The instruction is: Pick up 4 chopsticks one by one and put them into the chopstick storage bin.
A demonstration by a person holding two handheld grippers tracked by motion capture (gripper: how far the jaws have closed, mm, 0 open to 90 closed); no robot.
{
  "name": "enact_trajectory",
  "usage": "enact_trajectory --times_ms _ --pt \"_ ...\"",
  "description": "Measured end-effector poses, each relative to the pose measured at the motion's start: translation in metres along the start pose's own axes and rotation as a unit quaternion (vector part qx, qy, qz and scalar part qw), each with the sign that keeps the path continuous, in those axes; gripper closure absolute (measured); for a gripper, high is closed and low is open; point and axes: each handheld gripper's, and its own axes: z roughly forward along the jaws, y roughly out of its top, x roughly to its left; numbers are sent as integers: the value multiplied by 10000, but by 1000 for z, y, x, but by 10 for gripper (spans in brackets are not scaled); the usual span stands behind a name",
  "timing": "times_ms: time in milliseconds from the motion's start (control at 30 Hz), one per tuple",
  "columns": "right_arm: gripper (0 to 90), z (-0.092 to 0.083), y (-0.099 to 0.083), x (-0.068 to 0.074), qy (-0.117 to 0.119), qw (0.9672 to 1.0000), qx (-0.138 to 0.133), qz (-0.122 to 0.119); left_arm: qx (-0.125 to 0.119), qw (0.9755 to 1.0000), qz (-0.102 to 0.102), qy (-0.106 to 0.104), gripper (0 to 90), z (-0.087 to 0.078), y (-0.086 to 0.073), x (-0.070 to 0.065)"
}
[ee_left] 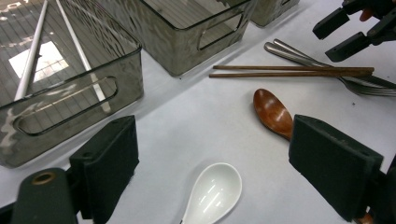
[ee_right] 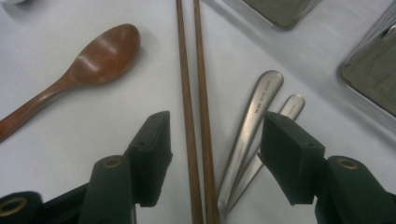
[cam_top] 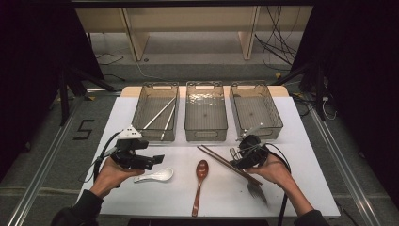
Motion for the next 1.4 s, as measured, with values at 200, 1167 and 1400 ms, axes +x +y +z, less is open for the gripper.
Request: enact_trajectory --times_ms 200,1167,1400 --pt "467 4 0 -2 -8 9998 168 -57 6 10000 47 -56 151 1 -4 -7" --pt "750 22 2 -1 49 9959 776 -468 118 9996 163 -190 151 4 -11 -16" --pt "769 27 4 -1 54 9947 861 -564 113 9997 140 -193 152 4 -11 -16"
